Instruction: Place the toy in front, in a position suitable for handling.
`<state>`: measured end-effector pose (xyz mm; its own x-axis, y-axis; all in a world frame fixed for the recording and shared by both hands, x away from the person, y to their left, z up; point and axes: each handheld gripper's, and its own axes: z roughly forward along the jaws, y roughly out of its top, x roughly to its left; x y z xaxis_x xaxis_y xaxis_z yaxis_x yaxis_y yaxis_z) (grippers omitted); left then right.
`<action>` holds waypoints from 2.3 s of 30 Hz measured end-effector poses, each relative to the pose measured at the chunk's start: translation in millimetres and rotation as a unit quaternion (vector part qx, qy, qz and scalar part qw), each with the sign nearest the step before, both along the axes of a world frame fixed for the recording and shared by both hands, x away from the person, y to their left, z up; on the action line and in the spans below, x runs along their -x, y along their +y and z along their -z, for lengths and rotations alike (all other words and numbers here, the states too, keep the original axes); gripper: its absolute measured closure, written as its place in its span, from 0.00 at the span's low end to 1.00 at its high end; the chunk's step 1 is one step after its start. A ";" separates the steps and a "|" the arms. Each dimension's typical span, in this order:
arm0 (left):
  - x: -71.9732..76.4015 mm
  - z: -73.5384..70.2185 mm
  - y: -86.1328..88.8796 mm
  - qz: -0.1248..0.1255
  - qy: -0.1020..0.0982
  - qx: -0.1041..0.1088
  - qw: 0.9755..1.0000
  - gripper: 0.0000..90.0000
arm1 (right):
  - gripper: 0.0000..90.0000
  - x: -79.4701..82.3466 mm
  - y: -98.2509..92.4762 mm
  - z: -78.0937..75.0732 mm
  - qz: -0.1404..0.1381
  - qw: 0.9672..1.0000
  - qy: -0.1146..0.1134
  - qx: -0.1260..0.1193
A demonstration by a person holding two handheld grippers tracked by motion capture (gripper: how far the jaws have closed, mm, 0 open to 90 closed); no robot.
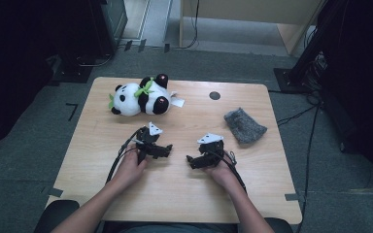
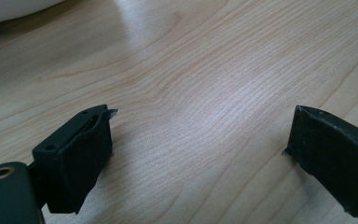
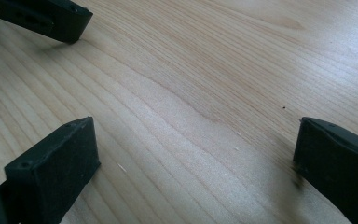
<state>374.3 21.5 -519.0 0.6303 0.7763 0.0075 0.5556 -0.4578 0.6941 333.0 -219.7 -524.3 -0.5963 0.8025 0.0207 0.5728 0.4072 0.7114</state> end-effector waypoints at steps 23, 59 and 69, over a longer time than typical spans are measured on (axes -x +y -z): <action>4.7 0.1 -0.5 0.035 0.000 0.001 0.999 0.08 | 0.00 -1.0 -0.2 0.1 0.003 1.000 -0.003 -0.001; -10.9 -43.4 38.1 0.039 0.007 0.061 0.997 0.27 | 0.00 -0.8 -0.4 0.1 0.002 1.000 -0.004 0.000; -29.1 -58.1 46.4 0.034 0.014 0.068 0.997 0.27 | 0.00 0.0 0.0 -0.1 0.005 1.000 -0.003 0.001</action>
